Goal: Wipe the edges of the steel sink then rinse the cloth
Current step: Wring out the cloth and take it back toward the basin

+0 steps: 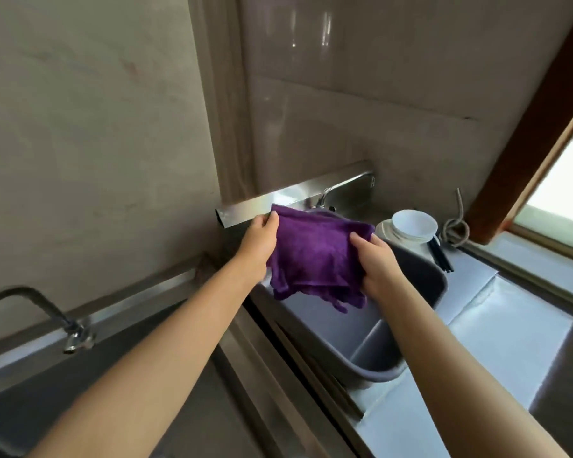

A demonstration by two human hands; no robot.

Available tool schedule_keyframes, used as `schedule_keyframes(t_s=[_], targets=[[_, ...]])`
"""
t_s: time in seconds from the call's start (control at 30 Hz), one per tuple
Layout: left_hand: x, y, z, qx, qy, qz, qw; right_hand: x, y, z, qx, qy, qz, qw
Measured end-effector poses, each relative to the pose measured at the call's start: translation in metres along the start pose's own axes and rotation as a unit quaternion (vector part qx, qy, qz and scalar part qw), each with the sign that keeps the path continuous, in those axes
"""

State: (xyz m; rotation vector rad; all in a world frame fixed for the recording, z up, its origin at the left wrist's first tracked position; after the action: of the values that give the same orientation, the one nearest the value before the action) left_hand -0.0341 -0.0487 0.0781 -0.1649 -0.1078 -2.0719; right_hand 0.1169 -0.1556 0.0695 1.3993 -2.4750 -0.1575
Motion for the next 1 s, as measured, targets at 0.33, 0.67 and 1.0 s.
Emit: schedule_keyframes(t_s=[0.33, 0.67, 1.0], targets=[[-0.049, 0.029, -0.078, 0.118, -0.219, -0.107, 0.962, -0.089, -0.036, 0.051, 0.498, -0.025, 0.111, 0.860], [-0.084, 0.023, -0.099, 0.002, -0.352, -0.065, 0.934, -0.160, -0.025, 0.102, 0.540, 0.036, -0.091, 0.836], [-0.110, 0.029, -0.106, -0.578, -0.199, -0.280, 0.740, -0.130, -0.015, 0.141, 0.754, 0.032, -0.116, 0.645]])
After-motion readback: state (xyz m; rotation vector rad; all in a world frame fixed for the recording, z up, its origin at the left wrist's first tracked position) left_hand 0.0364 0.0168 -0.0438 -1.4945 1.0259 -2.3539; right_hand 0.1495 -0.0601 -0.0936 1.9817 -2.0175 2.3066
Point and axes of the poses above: each hand's wrist, its own x-axis away from the middle knuckle, its own y-axis out of the palm, z = x × y, the point moved 2 cm from there along -x, towards the middle knuckle, and after that the axes turned 10 degrees about -z, right-handed, at the moved point
